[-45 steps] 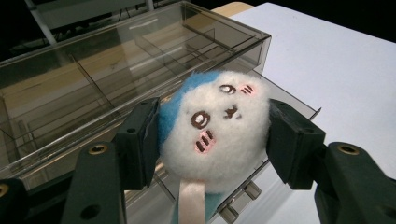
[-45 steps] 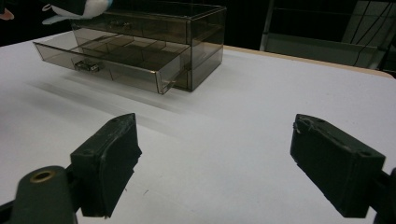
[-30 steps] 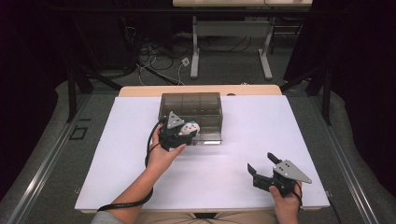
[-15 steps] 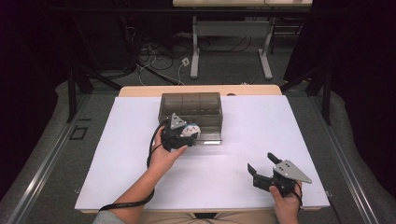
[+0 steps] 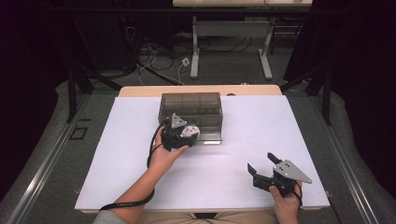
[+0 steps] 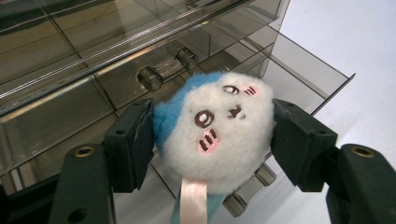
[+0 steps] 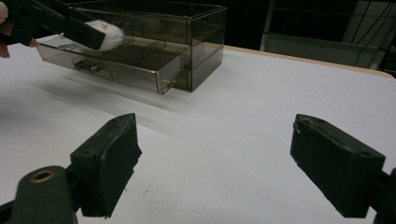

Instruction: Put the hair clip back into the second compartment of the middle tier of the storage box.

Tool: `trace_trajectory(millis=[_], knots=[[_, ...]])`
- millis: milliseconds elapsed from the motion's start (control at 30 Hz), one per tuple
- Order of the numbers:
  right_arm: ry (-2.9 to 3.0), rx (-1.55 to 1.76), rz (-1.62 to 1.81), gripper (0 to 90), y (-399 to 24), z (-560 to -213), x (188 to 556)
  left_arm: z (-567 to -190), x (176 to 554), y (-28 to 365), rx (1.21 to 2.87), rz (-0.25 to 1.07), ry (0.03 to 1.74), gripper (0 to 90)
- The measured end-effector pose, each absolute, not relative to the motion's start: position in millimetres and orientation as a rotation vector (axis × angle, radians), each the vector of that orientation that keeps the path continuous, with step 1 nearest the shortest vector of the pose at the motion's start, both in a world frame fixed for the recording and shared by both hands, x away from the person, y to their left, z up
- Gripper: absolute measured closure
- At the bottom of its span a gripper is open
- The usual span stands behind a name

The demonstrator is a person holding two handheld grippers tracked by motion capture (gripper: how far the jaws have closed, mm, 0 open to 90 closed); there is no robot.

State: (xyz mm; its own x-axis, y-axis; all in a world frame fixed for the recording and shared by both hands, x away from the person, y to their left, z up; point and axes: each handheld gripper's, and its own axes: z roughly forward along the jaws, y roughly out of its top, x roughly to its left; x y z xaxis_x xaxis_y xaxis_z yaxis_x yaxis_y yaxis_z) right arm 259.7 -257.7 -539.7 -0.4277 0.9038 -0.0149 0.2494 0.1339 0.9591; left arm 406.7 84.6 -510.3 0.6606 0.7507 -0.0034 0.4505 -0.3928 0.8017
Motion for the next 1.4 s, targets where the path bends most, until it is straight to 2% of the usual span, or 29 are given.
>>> trace_trajectory(millis=[500, 1400], knots=[[1.777, 1.109, 1.327, 14.8, -257.5, -539.9, 260.0, -506.4, 405.7, 84.3, 2.003, 0.44, 0.92, 18.8], [1.779, 1.117, 1.316, 14.9, -257.7, -539.3, 259.7, -490.8, 393.6, 103.1, 1.933, 0.423, 0.904, 5.2]])
